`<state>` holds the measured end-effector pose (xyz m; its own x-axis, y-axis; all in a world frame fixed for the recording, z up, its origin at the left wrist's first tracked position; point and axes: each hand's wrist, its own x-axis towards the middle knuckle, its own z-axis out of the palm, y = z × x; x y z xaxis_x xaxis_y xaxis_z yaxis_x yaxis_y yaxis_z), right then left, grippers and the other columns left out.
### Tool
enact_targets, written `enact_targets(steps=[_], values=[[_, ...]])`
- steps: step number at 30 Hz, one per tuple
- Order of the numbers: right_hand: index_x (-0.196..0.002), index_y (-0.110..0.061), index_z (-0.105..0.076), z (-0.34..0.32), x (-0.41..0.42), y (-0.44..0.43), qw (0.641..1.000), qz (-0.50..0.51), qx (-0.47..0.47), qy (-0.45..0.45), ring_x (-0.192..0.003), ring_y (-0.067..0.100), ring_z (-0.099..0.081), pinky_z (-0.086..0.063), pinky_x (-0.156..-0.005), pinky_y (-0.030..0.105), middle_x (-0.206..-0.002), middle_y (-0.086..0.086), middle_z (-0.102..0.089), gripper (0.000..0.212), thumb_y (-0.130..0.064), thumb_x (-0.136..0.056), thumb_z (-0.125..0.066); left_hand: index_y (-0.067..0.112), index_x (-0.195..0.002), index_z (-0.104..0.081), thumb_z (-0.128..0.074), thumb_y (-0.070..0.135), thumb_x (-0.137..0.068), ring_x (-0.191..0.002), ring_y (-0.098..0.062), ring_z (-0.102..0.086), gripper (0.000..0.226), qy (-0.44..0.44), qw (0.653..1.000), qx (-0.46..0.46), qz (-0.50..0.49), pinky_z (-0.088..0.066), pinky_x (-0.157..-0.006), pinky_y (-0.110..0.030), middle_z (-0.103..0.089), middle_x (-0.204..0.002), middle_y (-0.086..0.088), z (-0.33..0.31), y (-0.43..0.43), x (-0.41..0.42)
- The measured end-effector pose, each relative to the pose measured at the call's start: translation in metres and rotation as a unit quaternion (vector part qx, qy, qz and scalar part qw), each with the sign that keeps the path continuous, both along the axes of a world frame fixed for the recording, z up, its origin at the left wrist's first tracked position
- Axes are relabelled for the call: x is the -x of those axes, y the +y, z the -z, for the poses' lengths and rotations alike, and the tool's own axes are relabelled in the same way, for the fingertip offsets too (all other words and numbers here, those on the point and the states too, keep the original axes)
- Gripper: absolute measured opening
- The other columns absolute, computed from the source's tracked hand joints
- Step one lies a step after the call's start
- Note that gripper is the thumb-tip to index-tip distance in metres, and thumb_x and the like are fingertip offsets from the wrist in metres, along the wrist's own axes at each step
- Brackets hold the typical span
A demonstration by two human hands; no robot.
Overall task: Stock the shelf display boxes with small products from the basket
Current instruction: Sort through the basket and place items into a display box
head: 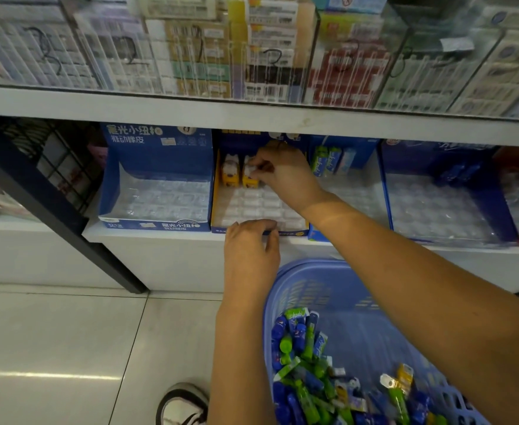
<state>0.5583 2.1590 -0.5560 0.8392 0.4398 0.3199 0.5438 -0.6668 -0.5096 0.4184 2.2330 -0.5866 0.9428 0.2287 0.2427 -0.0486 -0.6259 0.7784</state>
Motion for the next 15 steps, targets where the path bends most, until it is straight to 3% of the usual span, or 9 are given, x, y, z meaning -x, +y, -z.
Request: enact_targets(steps=[3, 5, 7, 9, 12, 15], values=[[-0.111, -0.004, -0.066, -0.011, 0.000, 0.001, 0.998, -0.001, 0.059, 0.023, -0.107, 0.029, -0.057, -0.040, -0.087, 0.027, -0.114, 0.018, -0.061, 0.027, -0.017, -0.088, -0.064, 0.009, -0.110, -0.069, -0.055, 0.011, -0.093, -0.096, -0.010, -0.053, 0.023, 0.002, 1.000, 0.007, 0.004, -0.039, -0.094, -0.025, -0.069, -0.111, -0.004, -0.001, 0.000, 0.000], [-0.118, -0.008, -0.063, -0.021, 0.009, -0.004, 0.996, -0.001, 0.080, 0.028, -0.109, 0.026, -0.055, -0.042, -0.090, 0.028, -0.118, 0.015, -0.059, 0.030, -0.022, -0.091, -0.059, 0.013, -0.114, -0.067, -0.052, 0.017, -0.096, -0.095, -0.001, -0.052, 0.024, -0.008, 0.998, 0.052, -0.022, -0.041, -0.085, -0.015, -0.067, -0.112, 0.003, -0.005, -0.001, 0.004], [-0.111, -0.010, -0.065, -0.027, 0.029, -0.024, 0.997, 0.029, 0.058, 0.038, -0.093, 0.019, -0.058, -0.047, -0.083, 0.030, -0.104, 0.007, -0.063, 0.026, -0.025, -0.091, -0.059, 0.017, -0.107, -0.069, -0.050, 0.022, -0.097, -0.088, 0.000, -0.057, 0.022, -0.036, 0.994, 0.092, -0.040, -0.042, -0.072, -0.008, -0.068, -0.102, 0.007, -0.010, -0.007, 0.009], [-0.092, -0.011, -0.066, -0.022, 0.059, -0.062, 0.996, 0.045, 0.035, 0.069, -0.073, 0.013, -0.055, -0.045, -0.065, 0.026, -0.084, 0.001, -0.064, 0.018, -0.029, -0.089, -0.061, 0.019, -0.093, -0.071, -0.050, 0.024, -0.097, -0.078, 0.000, -0.061, 0.022, -0.030, 0.993, 0.116, -0.009, -0.046, -0.069, -0.010, -0.070, -0.088, 0.009, -0.013, -0.018, 0.013], [-0.073, -0.016, -0.064, 0.006, 0.108, -0.138, 0.980, 0.049, 0.131, 0.140, -0.062, 0.011, -0.049, -0.035, -0.059, 0.023, -0.064, -0.006, -0.056, 0.022, -0.031, -0.088, -0.062, 0.014, -0.085, -0.071, -0.051, 0.024, -0.095, -0.075, -0.013, -0.064, 0.024, 0.082, 0.993, 0.063, 0.057, -0.050, -0.070, -0.028, -0.070, -0.080, 0.000, 0.000, -0.048, 0.014], [-0.056, -0.028, -0.046, 0.057, 0.144, -0.197, 0.921, 0.047, 0.257, 0.289, -0.061, 0.011, -0.043, -0.027, -0.057, 0.023, -0.057, -0.010, -0.042, 0.035, -0.018, -0.087, -0.060, 0.003, -0.074, -0.063, -0.051, 0.017, -0.092, -0.084, -0.036, -0.061, 0.026, 0.234, 0.959, -0.033, 0.158, -0.044, -0.070, -0.039, -0.065, -0.084, -0.022, 0.036, -0.092, 0.022]])
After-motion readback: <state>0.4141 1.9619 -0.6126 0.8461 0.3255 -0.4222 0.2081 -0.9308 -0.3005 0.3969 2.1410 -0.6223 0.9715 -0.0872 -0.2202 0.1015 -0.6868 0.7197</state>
